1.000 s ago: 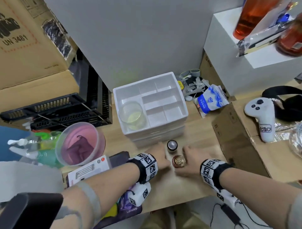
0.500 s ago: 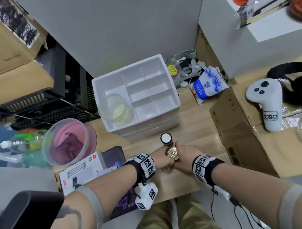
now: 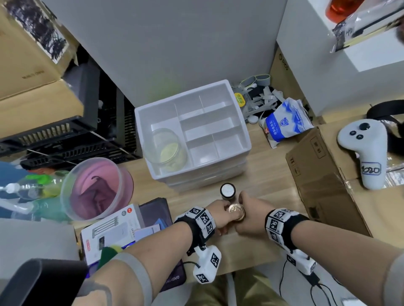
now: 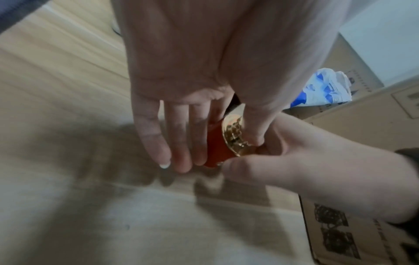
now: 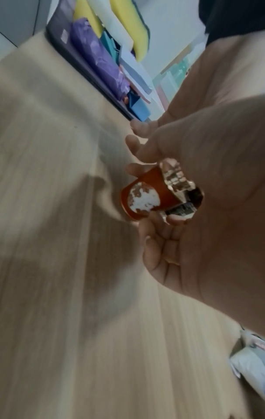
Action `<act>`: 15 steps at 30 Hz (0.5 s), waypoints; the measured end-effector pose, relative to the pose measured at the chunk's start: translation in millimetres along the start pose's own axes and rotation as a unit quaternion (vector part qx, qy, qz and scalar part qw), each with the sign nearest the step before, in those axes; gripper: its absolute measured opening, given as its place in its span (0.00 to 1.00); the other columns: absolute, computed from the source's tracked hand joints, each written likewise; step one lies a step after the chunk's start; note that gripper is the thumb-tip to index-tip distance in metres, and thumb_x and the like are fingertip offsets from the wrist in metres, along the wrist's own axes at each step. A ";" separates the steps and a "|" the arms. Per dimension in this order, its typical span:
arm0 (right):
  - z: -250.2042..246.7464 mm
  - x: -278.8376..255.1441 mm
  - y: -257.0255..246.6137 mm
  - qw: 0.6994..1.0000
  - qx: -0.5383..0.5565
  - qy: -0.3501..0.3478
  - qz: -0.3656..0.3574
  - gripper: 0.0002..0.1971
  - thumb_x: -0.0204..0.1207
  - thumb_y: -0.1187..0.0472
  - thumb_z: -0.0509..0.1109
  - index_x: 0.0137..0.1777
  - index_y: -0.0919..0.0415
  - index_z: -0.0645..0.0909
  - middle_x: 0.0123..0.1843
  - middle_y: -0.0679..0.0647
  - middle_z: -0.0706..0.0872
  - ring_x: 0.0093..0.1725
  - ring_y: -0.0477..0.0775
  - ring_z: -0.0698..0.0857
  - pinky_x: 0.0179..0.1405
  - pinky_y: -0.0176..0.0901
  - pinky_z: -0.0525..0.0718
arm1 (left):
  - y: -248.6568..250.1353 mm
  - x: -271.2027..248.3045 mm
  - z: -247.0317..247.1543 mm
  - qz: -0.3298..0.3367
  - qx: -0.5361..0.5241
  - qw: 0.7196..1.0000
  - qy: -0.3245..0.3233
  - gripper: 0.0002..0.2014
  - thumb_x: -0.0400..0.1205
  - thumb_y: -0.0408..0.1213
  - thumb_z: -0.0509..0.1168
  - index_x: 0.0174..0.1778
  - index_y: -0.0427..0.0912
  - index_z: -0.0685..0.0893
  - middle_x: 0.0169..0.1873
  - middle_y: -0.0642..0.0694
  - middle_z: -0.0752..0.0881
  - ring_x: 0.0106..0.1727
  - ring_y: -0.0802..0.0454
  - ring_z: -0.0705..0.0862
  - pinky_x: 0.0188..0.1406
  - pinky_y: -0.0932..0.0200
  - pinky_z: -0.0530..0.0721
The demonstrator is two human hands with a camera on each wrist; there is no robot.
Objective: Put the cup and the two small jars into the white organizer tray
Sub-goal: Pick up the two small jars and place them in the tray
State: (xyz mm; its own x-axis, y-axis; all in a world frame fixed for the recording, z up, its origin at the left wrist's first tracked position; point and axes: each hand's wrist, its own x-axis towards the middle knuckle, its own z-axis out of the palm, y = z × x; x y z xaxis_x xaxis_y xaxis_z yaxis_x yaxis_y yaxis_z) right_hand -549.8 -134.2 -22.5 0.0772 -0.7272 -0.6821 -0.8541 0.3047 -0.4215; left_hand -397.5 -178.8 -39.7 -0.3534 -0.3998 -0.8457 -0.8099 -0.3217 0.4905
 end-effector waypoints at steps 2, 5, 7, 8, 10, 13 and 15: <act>-11.8 -4.5 -1.3 0.999 -0.013 0.031 -0.028 0.32 0.57 0.37 0.69 0.57 0.50 0.64 0.43 0.47 0.85 0.42 0.57 0.87 0.44 0.48 0.85 | 4.7 -4.9 -5.3 0.002 0.009 1.000 0.000 0.17 0.85 0.45 0.68 0.67 0.42 0.81 0.38 0.38 0.89 0.27 0.46 0.84 0.30 0.53 0.85; -26.3 -10.0 -5.8 0.990 -0.036 0.088 -0.100 0.39 0.61 0.29 0.64 0.67 0.52 0.64 0.49 0.51 0.87 0.49 0.63 0.88 0.47 0.51 0.82 | 4.5 -9.8 -17.4 0.006 0.070 0.998 0.007 0.16 0.81 0.48 0.70 0.59 0.42 0.85 0.42 0.41 0.91 0.38 0.44 0.88 0.41 0.52 0.87; -33.6 -7.7 -13.8 0.984 -0.044 0.135 -0.112 0.35 0.67 0.33 0.66 0.68 0.52 0.64 0.52 0.54 0.87 0.50 0.65 0.88 0.46 0.53 0.83 | -2.0 -11.4 -25.3 -0.001 0.122 0.992 0.027 0.24 0.76 0.55 0.71 0.63 0.43 0.85 0.54 0.42 0.92 0.53 0.42 0.90 0.56 0.49 0.87; -35.4 -5.7 -18.6 0.981 -0.049 0.153 -0.113 0.33 0.69 0.36 0.67 0.68 0.52 0.64 0.54 0.53 0.87 0.52 0.66 0.88 0.46 0.52 0.82 | -4.6 -12.6 -28.6 -0.008 0.133 0.991 0.032 0.27 0.75 0.56 0.70 0.65 0.44 0.85 0.57 0.42 0.91 0.57 0.42 0.89 0.61 0.48 0.87; -35.7 0.2 -27.2 0.976 -0.089 0.153 -0.124 0.30 0.73 0.39 0.68 0.71 0.50 0.64 0.59 0.53 0.86 0.54 0.65 0.88 0.44 0.49 0.79 | -10.3 -14.6 -34.5 -0.018 0.138 0.989 0.040 0.30 0.74 0.55 0.70 0.69 0.43 0.83 0.60 0.41 0.90 0.60 0.41 0.89 0.62 0.47 0.87; -32.3 8.1 -31.2 0.967 -0.174 0.132 -0.134 0.25 0.78 0.41 0.64 0.71 0.50 0.65 0.59 0.54 0.85 0.54 0.65 0.87 0.41 0.48 0.76 | -13.8 -19.4 -41.0 -0.024 0.126 0.990 0.061 0.31 0.70 0.54 0.71 0.68 0.45 0.81 0.60 0.43 0.89 0.57 0.42 0.89 0.54 0.50 0.89; -31.6 10.1 -31.6 0.963 -0.193 0.136 -0.129 0.23 0.81 0.43 0.62 0.71 0.52 0.66 0.60 0.56 0.85 0.55 0.66 0.86 0.40 0.48 0.72 | -16.2 -21.5 -43.8 -0.021 0.114 0.990 0.080 0.32 0.66 0.56 0.71 0.65 0.46 0.81 0.58 0.44 0.89 0.56 0.43 0.89 0.52 0.50 0.89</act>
State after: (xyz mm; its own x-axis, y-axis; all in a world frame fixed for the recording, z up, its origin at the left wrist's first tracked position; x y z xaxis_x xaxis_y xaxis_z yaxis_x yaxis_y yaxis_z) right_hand -538.3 -170.6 2.8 0.2203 -0.8980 -0.3809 -0.9559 -0.1211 -0.2674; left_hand -356.3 -202.5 -20.3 -0.2530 -0.5265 -0.8116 -0.9135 -0.1463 0.3797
